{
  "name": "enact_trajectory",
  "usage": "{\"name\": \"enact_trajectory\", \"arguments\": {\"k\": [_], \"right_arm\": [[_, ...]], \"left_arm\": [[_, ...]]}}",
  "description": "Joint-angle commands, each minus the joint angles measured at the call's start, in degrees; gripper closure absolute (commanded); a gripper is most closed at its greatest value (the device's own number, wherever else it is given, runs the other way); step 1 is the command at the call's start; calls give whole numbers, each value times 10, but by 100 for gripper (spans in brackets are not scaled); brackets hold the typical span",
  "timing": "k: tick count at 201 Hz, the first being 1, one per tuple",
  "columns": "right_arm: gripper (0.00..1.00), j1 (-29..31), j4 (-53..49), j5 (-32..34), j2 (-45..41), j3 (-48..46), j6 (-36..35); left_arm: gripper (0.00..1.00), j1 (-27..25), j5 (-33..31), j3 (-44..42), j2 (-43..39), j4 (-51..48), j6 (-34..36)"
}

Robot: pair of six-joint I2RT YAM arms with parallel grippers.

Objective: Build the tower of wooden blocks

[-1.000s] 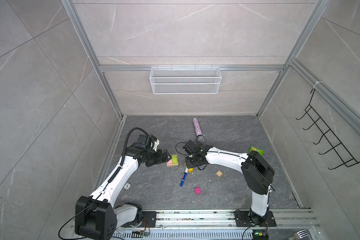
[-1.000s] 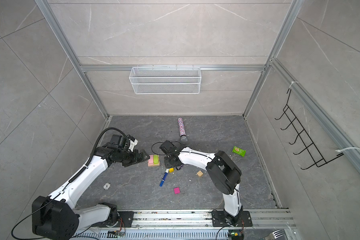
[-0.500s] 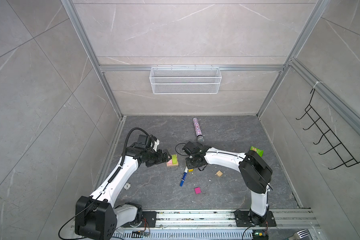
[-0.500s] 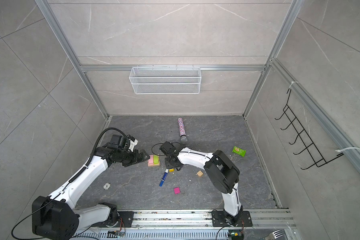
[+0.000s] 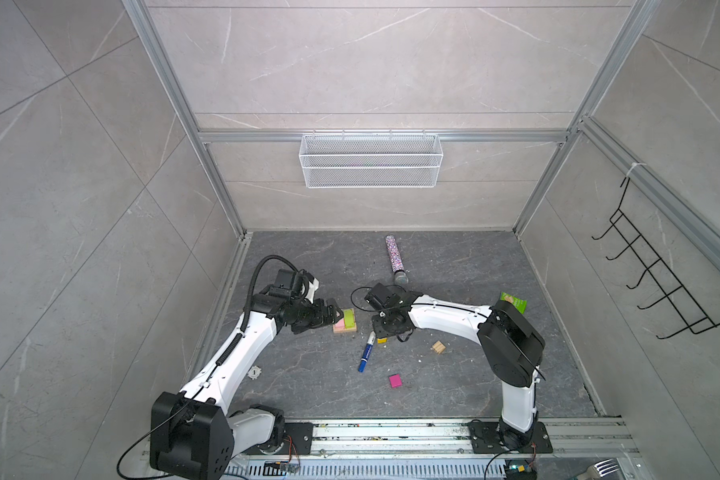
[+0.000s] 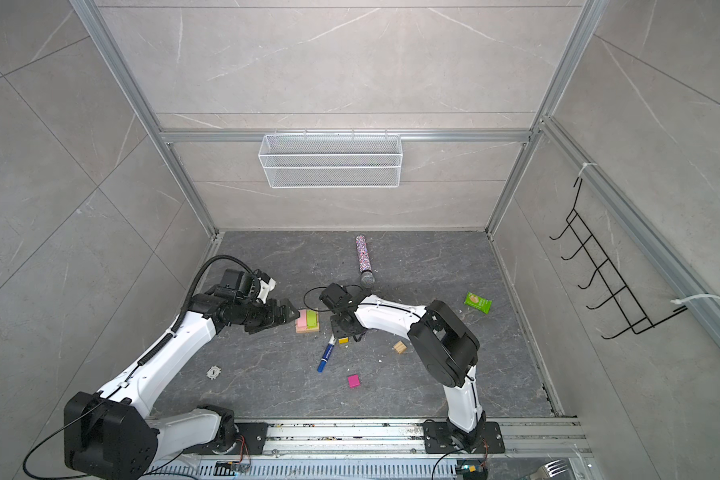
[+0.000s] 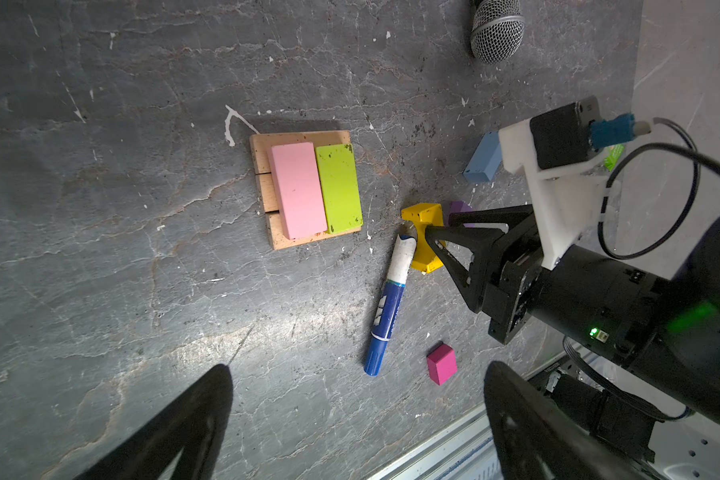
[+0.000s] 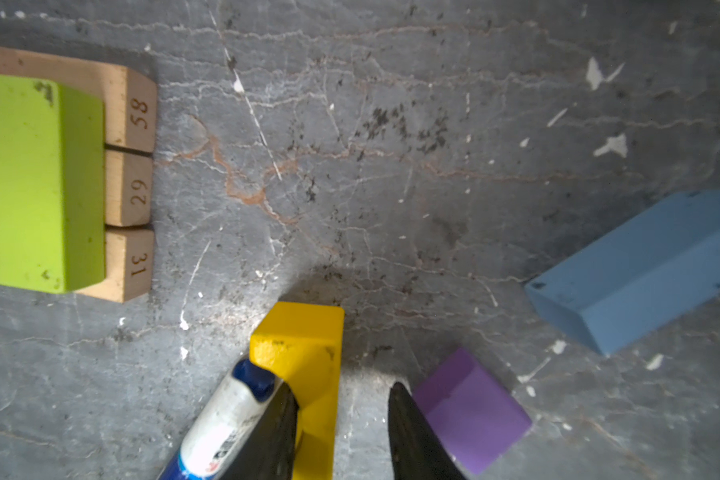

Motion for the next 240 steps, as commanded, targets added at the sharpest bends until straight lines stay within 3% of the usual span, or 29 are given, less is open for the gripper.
{"name": "enact_trajectory", "arguments": {"k": [1, 119, 209, 240], "right_arm": [[90, 2, -13, -14, 15, 11, -7], [100, -5, -20, -3, 28, 6, -6], [100, -7, -82, 71, -58, 2, -35], [100, -8, -77, 59, -68, -12, -37]], "left_arm": [[4, 0, 9, -2, -11, 8, -1], [4, 0, 10, -2, -11, 7, -1], [4, 0, 15, -3, -15, 10, -2], [4, 0, 16, -3, -16, 11, -3]]}}
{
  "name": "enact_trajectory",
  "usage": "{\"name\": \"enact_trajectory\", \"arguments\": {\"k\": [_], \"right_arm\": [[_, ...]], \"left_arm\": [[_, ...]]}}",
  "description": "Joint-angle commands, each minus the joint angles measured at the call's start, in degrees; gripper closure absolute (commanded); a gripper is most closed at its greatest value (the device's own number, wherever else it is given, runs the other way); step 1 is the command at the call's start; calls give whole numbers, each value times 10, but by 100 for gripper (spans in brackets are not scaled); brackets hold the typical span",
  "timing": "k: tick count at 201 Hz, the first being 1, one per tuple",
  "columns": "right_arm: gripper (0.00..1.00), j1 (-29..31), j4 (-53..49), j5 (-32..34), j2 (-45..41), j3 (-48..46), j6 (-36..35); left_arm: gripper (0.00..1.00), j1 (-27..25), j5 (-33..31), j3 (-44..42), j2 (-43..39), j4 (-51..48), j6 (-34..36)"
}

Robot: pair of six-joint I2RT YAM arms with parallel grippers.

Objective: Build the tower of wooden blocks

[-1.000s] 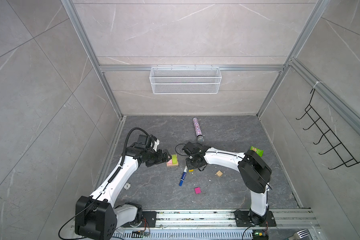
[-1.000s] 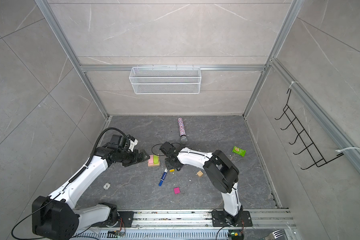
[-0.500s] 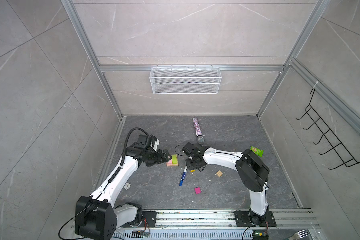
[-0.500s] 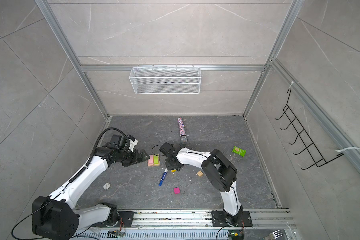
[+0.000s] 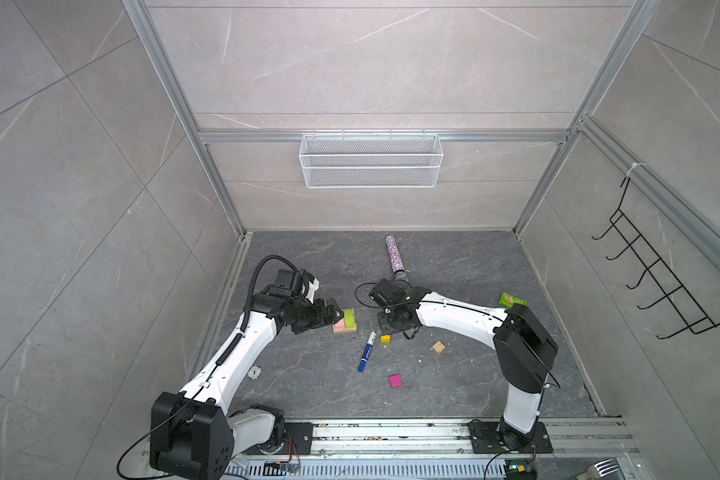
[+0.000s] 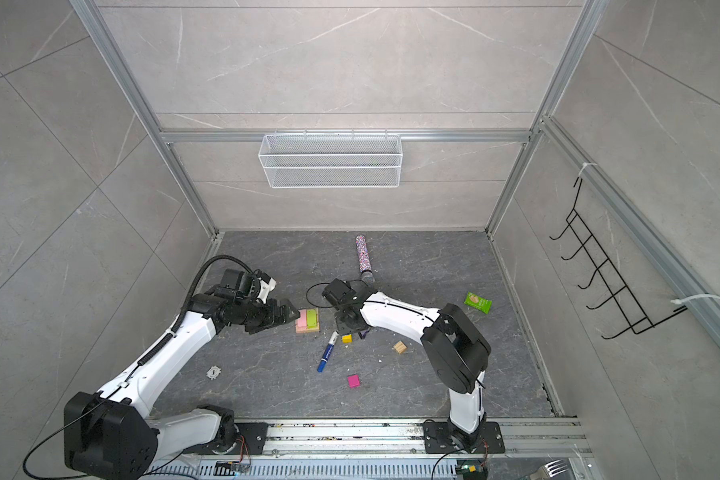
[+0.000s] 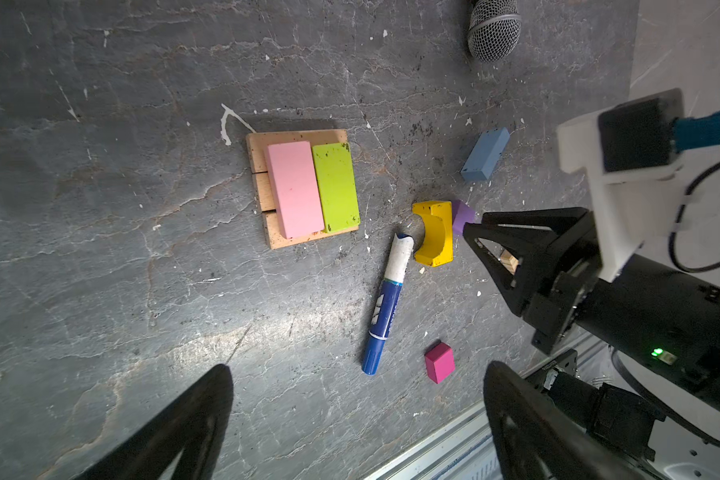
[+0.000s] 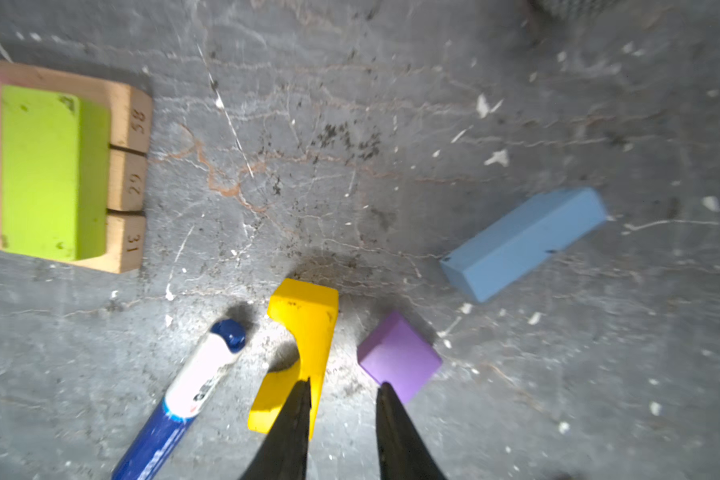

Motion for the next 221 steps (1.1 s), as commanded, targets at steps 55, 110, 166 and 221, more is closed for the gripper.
{"name": "enact_trajectory", "arguments": {"k": [55, 110, 166, 221], "right_arm": [[100, -8, 29, 0, -68, -74, 20], [59, -33, 38, -1, -181, -158, 30], [19, -55, 39, -3, -260, -226, 31], [1, -82, 65, -26, -332, -299, 28]], "left_arm": [[9, -6, 19, -9, -4, 32, -28], [16, -88, -54, 26, 40, 42, -80], [29, -201, -153, 92, 127, 41, -142], [40, -275, -192, 177, 244, 42, -173]]}}
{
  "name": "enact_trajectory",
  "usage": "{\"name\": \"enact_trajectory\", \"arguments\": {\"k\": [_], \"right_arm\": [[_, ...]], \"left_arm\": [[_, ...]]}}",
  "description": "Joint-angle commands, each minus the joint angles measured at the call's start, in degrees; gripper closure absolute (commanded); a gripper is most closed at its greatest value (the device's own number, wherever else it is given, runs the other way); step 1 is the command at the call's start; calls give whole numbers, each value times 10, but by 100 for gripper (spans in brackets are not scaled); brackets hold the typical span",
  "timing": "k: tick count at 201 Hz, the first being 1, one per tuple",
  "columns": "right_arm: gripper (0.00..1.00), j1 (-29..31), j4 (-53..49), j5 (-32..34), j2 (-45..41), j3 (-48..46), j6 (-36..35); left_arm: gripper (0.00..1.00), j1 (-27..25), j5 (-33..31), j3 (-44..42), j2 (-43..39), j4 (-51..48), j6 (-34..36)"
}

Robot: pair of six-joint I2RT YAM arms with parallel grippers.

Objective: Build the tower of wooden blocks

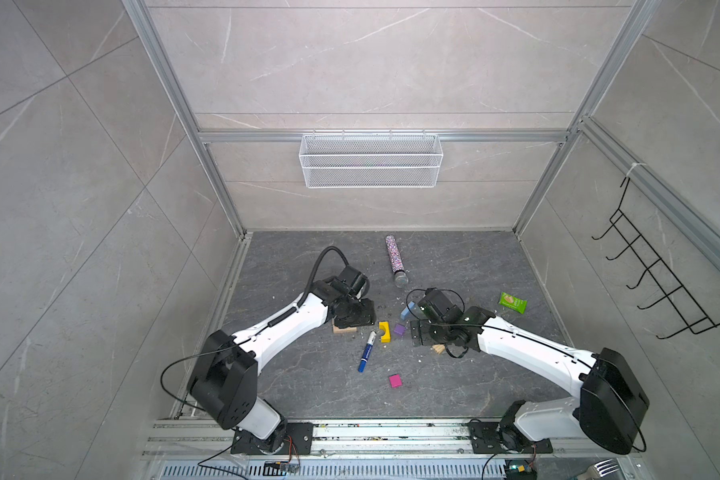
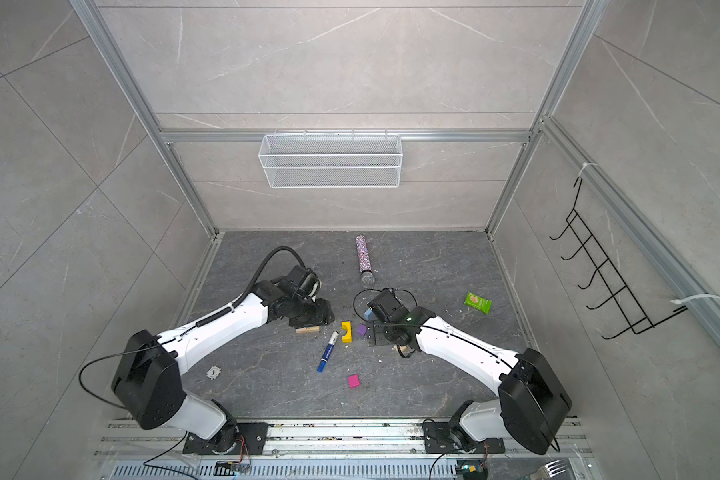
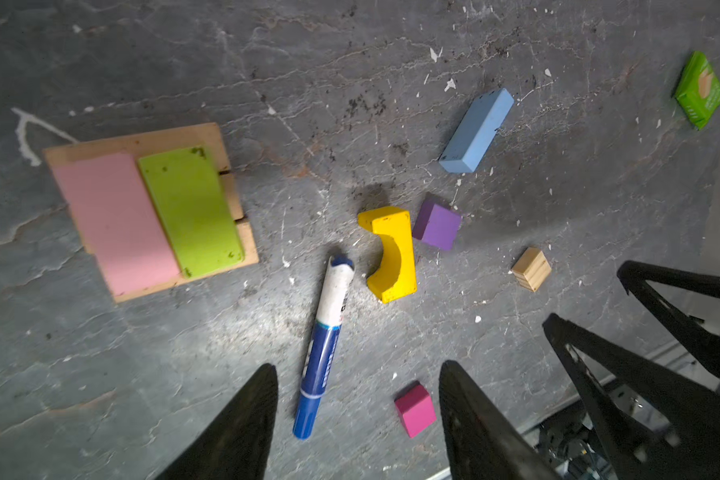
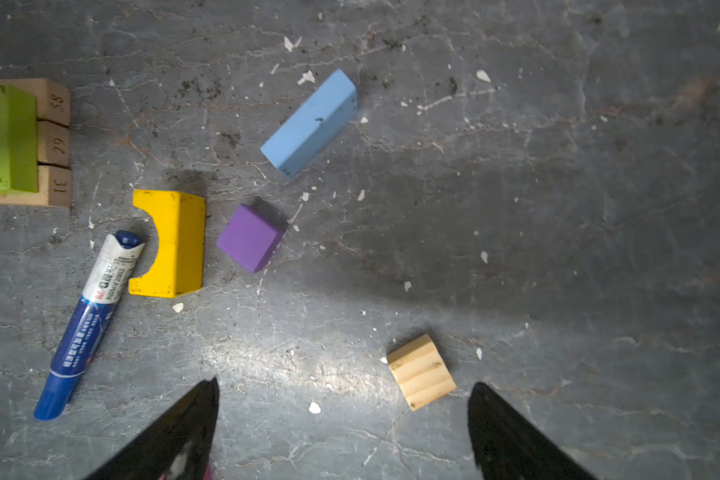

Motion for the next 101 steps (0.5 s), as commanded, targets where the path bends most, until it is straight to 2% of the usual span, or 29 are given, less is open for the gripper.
{"name": "enact_trajectory", "arguments": {"k": [1, 33, 54, 86, 101], "right_arm": [[1, -10, 17, -13, -43, -29, -2], [1, -16, 27, -26, -85, -56, -6], [1, -18, 33, -35, -106, -68, -5], [1, -21, 33, -33, -137, -82, 3], [5, -22, 34, -34, -150, -88, 5]], "left_arm": [[40, -25, -36, 40, 38, 3, -28], [49, -49, -63, 75, 89, -3, -44], [51, -62, -82, 101, 121, -19, -50], [58, -76, -95, 132, 165, -40, -53], [60, -79, -97, 138, 179, -41, -56]]}}
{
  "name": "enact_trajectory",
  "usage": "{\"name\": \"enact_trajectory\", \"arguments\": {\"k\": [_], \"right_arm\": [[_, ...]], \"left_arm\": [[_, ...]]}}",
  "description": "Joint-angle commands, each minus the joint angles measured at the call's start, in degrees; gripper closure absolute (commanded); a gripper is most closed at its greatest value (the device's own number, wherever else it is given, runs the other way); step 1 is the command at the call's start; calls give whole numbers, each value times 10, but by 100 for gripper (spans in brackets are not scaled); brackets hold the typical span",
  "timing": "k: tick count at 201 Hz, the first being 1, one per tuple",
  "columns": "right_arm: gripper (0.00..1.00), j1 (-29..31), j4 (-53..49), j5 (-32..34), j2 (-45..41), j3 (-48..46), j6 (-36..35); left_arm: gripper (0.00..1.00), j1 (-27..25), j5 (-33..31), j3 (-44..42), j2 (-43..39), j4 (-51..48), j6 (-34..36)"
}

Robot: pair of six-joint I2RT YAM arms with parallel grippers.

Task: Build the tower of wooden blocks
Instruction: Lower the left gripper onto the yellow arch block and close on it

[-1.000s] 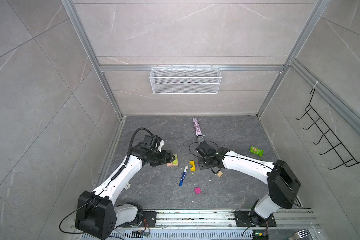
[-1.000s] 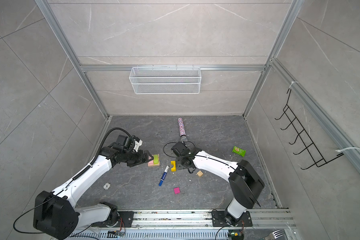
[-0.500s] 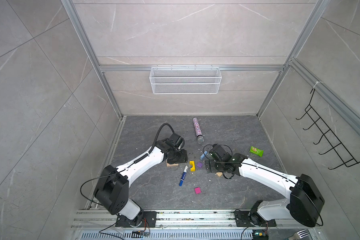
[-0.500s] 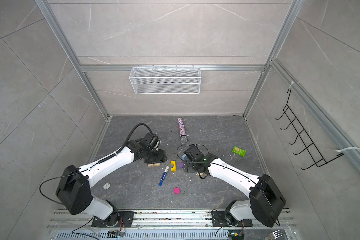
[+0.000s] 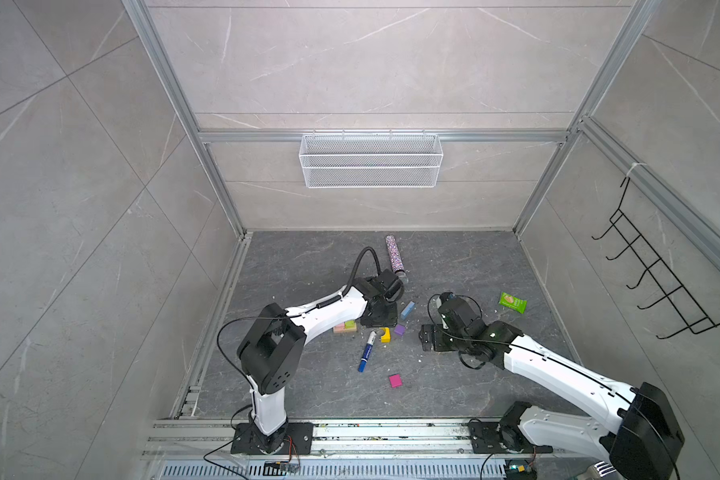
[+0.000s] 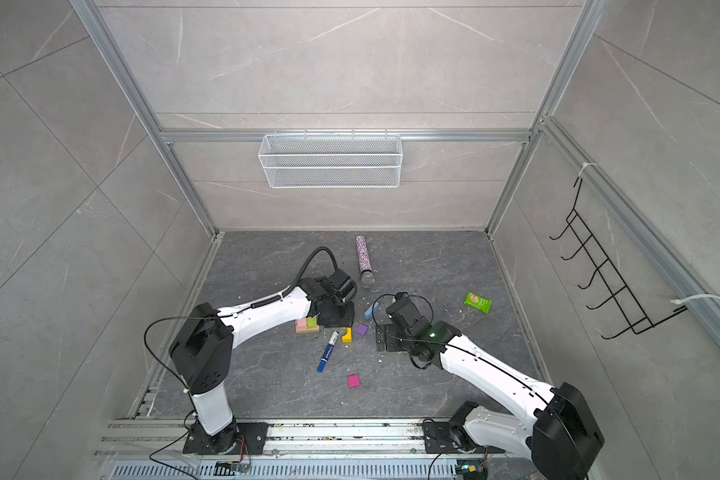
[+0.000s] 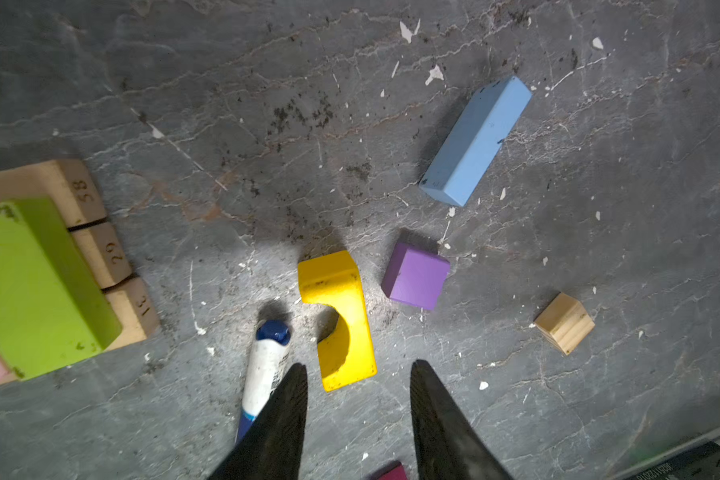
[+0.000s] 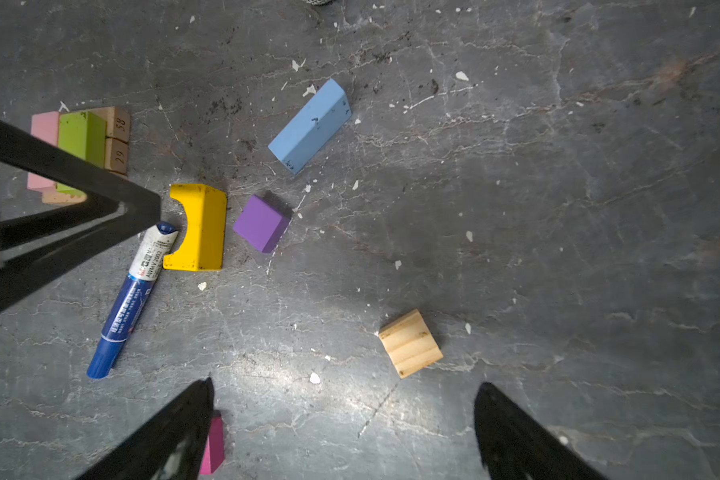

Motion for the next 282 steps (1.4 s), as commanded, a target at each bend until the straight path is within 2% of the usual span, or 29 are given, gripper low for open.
{"name": "enact_trajectory", "arguments": {"k": [1, 39, 171, 253, 282], "right_arm": [[6, -4, 4, -3, -24, -13, 4], [16, -7, -6, 4, -29, -18, -1], [13, -13, -20, 1, -40, -24, -6], [11, -15, -28, 3, -44, -17, -6], [11, -15, -27, 0, -42, -15, -7]], "left_arm": [[60, -7, -21, 22, 19, -28, -16], [62, -15, -33, 40, 46, -42, -17], [71, -28, -36, 86, 110, -67, -18], [92, -29, -34, 86, 106, -65, -14], [94, -29, -34, 83, 94, -63, -4]]}}
